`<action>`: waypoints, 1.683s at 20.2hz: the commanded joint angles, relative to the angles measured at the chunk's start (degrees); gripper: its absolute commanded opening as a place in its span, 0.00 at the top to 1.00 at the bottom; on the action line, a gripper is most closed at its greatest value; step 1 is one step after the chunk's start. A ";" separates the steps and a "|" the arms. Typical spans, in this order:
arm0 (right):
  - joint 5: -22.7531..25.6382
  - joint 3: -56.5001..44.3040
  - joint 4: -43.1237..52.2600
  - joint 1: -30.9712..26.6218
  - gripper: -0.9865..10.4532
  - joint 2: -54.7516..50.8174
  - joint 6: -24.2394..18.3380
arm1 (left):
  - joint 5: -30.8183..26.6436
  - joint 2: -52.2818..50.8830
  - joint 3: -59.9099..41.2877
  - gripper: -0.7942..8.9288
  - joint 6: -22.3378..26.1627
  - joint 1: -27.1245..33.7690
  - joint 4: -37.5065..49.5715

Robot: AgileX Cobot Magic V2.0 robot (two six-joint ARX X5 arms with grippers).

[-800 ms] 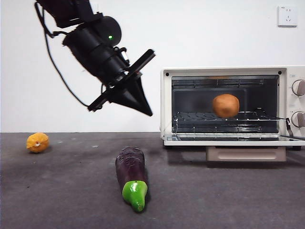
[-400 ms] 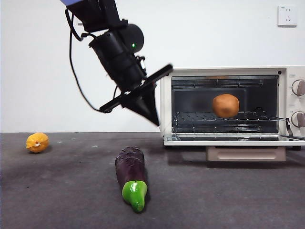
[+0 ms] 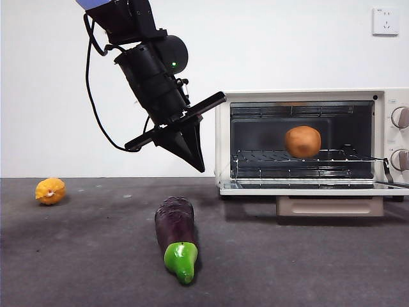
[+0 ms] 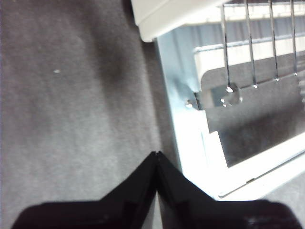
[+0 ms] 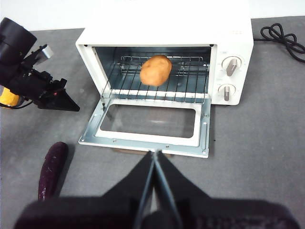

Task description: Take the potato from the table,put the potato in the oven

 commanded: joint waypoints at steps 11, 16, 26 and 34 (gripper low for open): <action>0.31 0.04 -2.58 0.04 0.92 -0.22 -0.24 | 6.36 6.36 -0.02 0.93 0.31 0.04 1.29; 1.42 0.04 -2.56 0.04 0.92 -0.22 -0.33 | 10.97 7.43 -0.02 0.93 0.87 -0.02 1.66; 1.46 0.04 -2.58 0.04 0.92 -0.22 -0.35 | 19.17 7.87 -0.02 0.93 1.33 1.53 3.43; 1.46 0.04 -2.51 0.04 0.92 -0.22 -0.37 | 24.30 7.87 -0.02 0.93 1.29 3.04 3.54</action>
